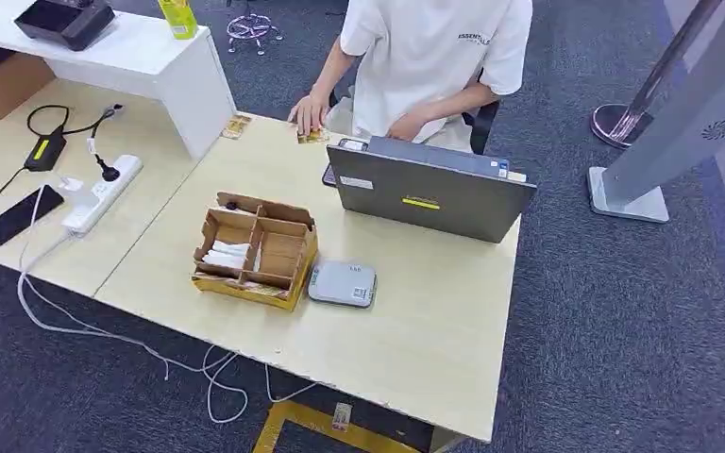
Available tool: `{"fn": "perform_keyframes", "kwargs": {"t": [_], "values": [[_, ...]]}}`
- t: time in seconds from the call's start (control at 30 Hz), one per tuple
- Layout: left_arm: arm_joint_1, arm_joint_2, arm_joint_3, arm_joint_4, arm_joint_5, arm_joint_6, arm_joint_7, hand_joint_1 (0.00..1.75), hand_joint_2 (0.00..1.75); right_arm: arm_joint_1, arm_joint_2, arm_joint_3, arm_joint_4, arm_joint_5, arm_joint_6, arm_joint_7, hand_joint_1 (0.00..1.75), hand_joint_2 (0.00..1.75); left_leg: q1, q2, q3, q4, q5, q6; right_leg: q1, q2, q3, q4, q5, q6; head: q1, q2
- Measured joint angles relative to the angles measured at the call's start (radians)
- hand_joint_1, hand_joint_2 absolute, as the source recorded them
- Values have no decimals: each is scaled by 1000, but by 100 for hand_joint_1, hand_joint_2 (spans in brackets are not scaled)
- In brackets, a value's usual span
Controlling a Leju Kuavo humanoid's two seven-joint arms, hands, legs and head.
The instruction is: Pass the card to the sensor for recognition and then transmit it.
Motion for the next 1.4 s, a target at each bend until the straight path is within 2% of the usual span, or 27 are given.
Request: {"fn": "perform_keyframes", "kwargs": {"t": [0.07, 0.1, 0.17, 0.2, 0.27, 0.3, 0.33, 0.37, 0.43, 0.53, 0.63, 0.77, 0.83, 0.87, 0.97, 1.17, 1.23, 1.33, 1.4], "values": [[-14, -7, 65, 11, 68, -31, -79, 0, 0, -17, 8, 35, 20, -14, -9, 1, 0, 0, 0, 0, 0, 0, 0, 0, 0, 0, 0, 0, 1, -1, 0, 0], [-16, -14, 103, 12, 94, -67, -138, 0, 175, -19, 10, 51, 26, -21, -13, 1, 0, 0, 0, 0, 0, 0, 0, 0, 0, 0, 0, 0, 1, -1, 0, 0], [-16, -10, 173, 13, 96, -151, -209, 0, 175, -22, 11, 65, 33, -34, -20, 0, 0, 0, 0, 0, 0, 0, 0, -1, 1, 0, 0, 0, 0, -2, 0, 0], [-16, -1, 210, 14, 94, -201, -227, 0, 0, -24, 11, 70, 37, -43, -22, 0, 0, 0, 2, 0, 0, 0, 0, -1, 2, 0, 0, 0, 0, -2, 0, 0], [-11, 22, 302, -9, 37, -295, -262, 0, 0, -28, 11, 79, 44, -46, -29, 0, 0, 0, 4, 2, 0, 0, -1, -3, 3, 2, 0, 0, 1, -3, 1, 0], [-13, 49, 361, -15, 26, -348, -267, 0, 0, -29, 11, 80, 47, -51, -29, -1, 0, 0, 4, 2, 0, 0, -1, -3, 4, 2, 0, 0, 0, -4, 1, 0], [-16, 96, 417, -14, 30, -383, -251, 0, 0, -29, 11, 80, 50, -55, -29, -3, 0, 0, 5, 2, 0, 0, -1, -4, 5, 2, 0, 0, 0, -5, 1, 0], [-15, 148, 474, -14, 40, -391, -224, 0, 0, -29, 11, 80, 53, -57, -28, -4, 0, 0, 6, 3, 0, 0, -3, -8, 7, 3, 0, 0, 0, -7, 1, 0], [-15, 215, 560, -14, 43, -396, -201, 0, 0, -28, 11, 80, 57, -61, -27, -5, 0, 0, 7, 4, 1, 0, -1, -10, 8, 4, 0, 0, 0, -9, -1, 0], [-14, 266, 638, -14, 40, -409, -213, 0, 0, -30, 11, 81, 61, -60, -27, -5, 0, 0, 7, 3, 2, -1, -1, -11, 7, 3, 0, 1, -2, -11, -1, 0], [-13, 286, 678, -14, 27, -447, -272, 0, 0, -31, 11, 81, 63, -60, -19, -5, 0, 0, 9, 3, 1, -1, -1, -12, 9, 3, 0, 1, -3, -13, 0, 0], [-8, 355, 722, -71, -49, -455, -292, 0, 0, -30, 10, 83, 67, -59, -9, -10, 0, 0, 13, 4, 1, 1, -3, -14, 12, 4, 1, 1, -2, -15, 1, 0], [-8, 385, 757, -120, -86, -450, -290, 0, 0, -30, 10, 90, 68, -57, -7, -10, 0, 0, 13, 4, 2, 1, -3, -15, 13, 4, 1, 1, -2, -16, -1, 0], [-8, 395, 775, -155, -106, -443, -269, 0, 0, -30, 10, 94, 69, -57, -6, -10, 0, 0, 13, 4, 2, 1, -3, -15, 13, 4, 1, 1, -2, -16, 0, 0], [-11, 411, 816, -230, -132, -432, -241, 0, 0, -31, 11, 104, 70, -57, -6, -6, 0, 0, 13, 4, 2, 0, -2, -16, 13, 4, 1, 1, -2, -17, 0, 0], [-17, 425, 854, -310, -203, -452, -264, 0, 0, -32, 10, 112, 71, -48, -6, 5, 0, 0, 14, 4, 2, 0, -2, -17, 14, 4, 0, 1, -2, -17, -1, 0], [-25, 436, 854, -376, -233, -435, -233, 0, 0, -34, 11, 122, 71, -36, -6, 11, 0, 0, 15, 4, 2, 0, -2, -17, 14, 3, 1, 1, -2, -17, -1, 0], [-57, 458, 852, -528, -271, -360, -159, 0, 0, -37, 11, 141, 71, -19, -6, 24, 0, 0, 15, 4, 2, 0, -1, -19, 16, 3, 1, 1, 0, -19, -1, 0], [-79, 478, 848, -607, -278, -329, -133, 0, 0, -39, 11, 155, 71, -10, -5, 29, 0, 0, 15, 5, 2, 0, -1, -19, 16, 4, 1, 1, 1, -21, 0, 0]]}}
